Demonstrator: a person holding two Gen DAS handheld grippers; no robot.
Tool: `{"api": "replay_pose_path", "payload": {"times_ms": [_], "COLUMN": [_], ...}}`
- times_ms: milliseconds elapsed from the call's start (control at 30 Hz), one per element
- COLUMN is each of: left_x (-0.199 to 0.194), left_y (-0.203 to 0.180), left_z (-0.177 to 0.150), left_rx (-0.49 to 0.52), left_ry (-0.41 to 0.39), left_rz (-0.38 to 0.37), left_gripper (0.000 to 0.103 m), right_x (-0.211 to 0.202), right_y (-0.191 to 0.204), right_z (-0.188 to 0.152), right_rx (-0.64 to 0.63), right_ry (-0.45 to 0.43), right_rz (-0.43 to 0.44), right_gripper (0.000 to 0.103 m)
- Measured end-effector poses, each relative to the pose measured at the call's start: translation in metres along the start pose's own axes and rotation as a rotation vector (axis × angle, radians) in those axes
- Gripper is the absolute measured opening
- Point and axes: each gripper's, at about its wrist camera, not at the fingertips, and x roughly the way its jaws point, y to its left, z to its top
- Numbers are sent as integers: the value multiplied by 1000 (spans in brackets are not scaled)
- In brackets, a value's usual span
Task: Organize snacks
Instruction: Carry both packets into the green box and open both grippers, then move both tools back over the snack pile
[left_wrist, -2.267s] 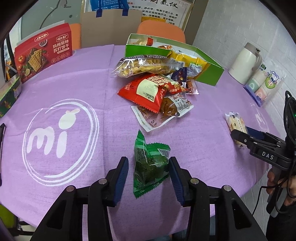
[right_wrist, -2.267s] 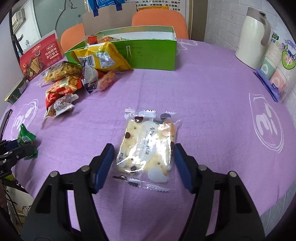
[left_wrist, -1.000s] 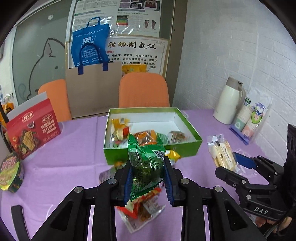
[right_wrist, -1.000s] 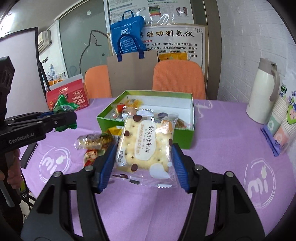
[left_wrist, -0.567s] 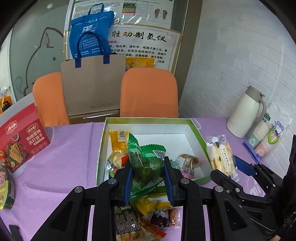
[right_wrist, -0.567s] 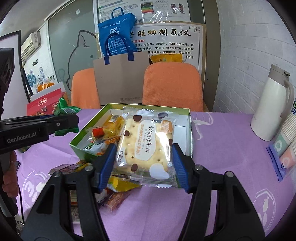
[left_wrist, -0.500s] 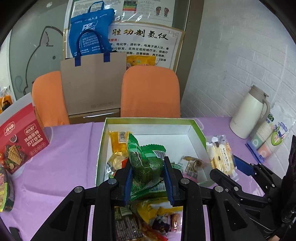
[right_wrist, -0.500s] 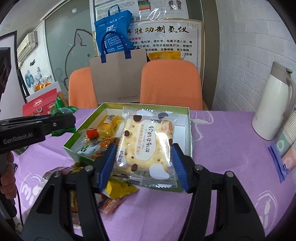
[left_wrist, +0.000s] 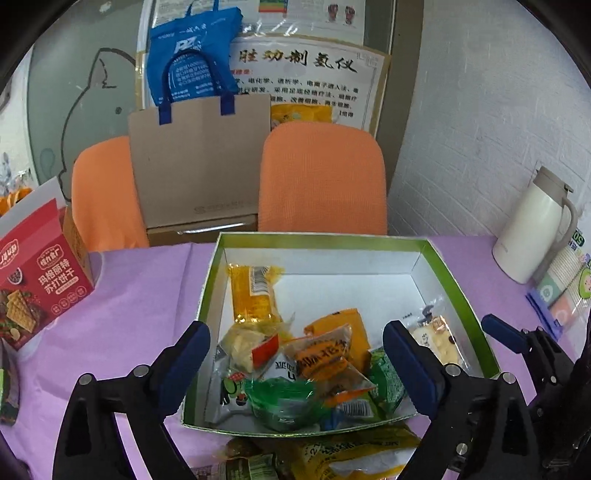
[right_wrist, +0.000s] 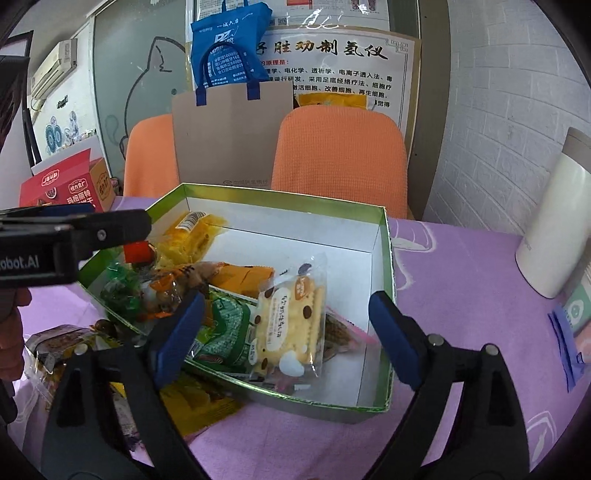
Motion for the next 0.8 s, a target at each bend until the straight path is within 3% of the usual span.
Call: {"api": "replay_pose_path", "payload": {"times_ms": [333,600,800], "left_x": [-36,-98,-151], "left_y": [2,2,13], "left_z": [-1,-11,-36], "left_rx": [13,9,-11], "left_ry": [-28,-63,-99], "left_rz": [7,4,11], "left_gripper": [98,98,98], "right_x": [-31,-91,-139], "right_y": [-1,9,19], "right_z": [6,7,-11], "right_rx": [81,134,169], "right_ry": [-2,-42,-68], "right_rz": [-7,12,72], "right_gripper": [101,102,102]}}
